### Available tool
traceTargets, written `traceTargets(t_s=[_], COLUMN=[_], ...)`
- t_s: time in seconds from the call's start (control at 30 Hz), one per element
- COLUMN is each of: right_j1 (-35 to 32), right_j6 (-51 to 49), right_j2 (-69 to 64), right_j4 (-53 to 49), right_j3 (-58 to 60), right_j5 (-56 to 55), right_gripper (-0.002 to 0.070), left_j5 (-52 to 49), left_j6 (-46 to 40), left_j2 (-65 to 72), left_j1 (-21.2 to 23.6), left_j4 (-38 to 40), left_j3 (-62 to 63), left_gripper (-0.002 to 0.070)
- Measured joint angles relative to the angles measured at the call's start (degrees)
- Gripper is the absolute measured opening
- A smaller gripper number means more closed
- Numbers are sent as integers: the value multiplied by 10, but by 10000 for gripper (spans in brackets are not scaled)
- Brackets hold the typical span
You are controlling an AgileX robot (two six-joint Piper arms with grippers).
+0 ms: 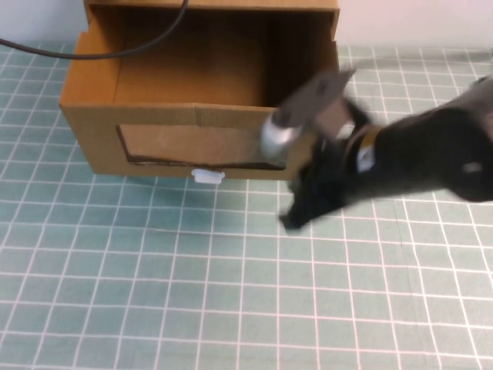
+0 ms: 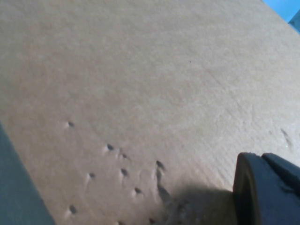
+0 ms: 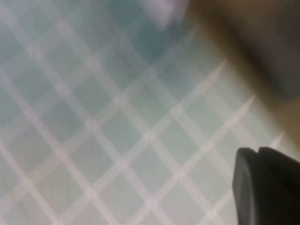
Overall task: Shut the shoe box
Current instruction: Close the shoe box with your right arm
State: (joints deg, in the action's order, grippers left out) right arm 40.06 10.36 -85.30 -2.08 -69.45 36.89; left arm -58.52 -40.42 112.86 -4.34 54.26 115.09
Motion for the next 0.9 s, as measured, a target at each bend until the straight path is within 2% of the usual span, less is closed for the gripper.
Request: traceTargets(t_s=[0.23,0.43,0.53,0.63,0.73,0.83,0.9], right_j1=[14,40,57,81,98,102,102], right_j6=[4,13,66,206,398,589,673], right_j2=[89,136,141,134,119,105,102], right_j4=[50,91,125,203,336,481,542], right_j3=[28,158,202,212,212,205,198], right_j5=[-176,-427,-524,-579,-621,-625,-596], right_gripper=[-14,-14,-14,-14,-14,-14,-14], left_j5=[0,0,-1,-1,-1,-1,-1], left_j6=[0,1,1,1,1,1,1], left_j2=[0,0,0,0,0,0,0], left_j1=[0,0,0,0,0,0,0], left_j4=[0,0,0,0,0,0,0], left_j3=[0,0,0,0,0,0,0], left_gripper=[-5,-5,-5,-5,-5,-5,-5])
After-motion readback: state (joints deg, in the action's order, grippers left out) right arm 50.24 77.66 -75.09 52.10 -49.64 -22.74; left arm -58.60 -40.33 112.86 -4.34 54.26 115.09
